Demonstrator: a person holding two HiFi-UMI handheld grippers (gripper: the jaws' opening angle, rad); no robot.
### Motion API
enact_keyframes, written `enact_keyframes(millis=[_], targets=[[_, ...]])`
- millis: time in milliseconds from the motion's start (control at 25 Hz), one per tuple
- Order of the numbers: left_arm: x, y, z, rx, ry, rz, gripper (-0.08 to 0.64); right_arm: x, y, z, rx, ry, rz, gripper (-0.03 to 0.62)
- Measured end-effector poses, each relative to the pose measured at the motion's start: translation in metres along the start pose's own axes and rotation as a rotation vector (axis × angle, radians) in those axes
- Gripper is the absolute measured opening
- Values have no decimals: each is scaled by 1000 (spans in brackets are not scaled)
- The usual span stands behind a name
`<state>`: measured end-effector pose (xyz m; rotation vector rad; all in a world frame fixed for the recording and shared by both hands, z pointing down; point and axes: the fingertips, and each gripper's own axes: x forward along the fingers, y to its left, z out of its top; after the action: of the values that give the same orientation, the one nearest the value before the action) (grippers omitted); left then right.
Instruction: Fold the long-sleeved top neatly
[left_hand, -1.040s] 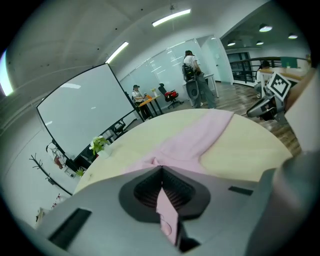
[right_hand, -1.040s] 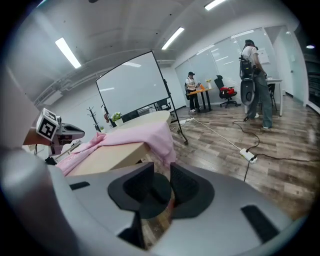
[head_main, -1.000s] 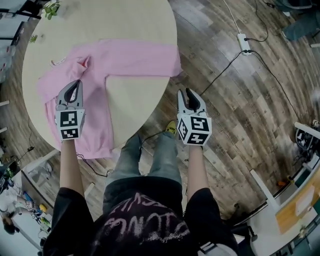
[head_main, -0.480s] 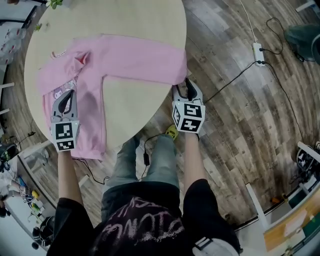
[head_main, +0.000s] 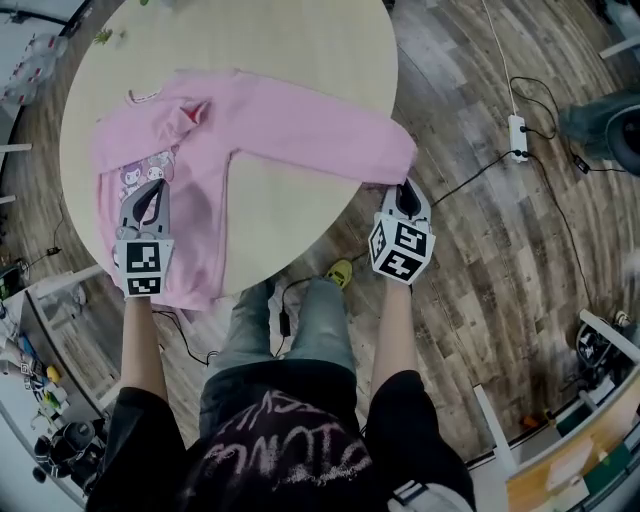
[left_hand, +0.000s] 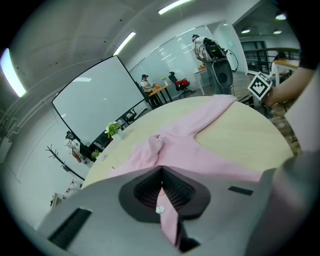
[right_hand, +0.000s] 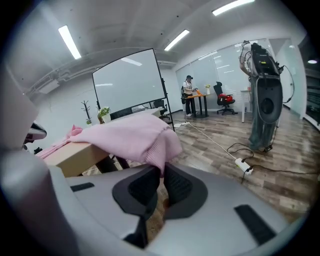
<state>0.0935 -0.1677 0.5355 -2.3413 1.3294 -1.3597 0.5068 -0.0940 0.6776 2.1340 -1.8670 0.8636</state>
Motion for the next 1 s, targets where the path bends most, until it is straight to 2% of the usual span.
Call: enact_keyframes(millis=[240, 440, 680, 1000], targets=[[-18, 7, 7, -36, -33, -5, 11, -44, -17, 37, 0, -32, -68, 28], [-27, 22, 1, -95, -82, 14, 11, -64, -5, 75, -39, -82, -93, 28], [-52, 57, -31, -154, -111, 29, 11, -86, 37, 119, -105, -141, -112, 28], [-69, 110, -80, -215, -129, 41, 11, -96, 127, 166, -179, -201, -104, 28]])
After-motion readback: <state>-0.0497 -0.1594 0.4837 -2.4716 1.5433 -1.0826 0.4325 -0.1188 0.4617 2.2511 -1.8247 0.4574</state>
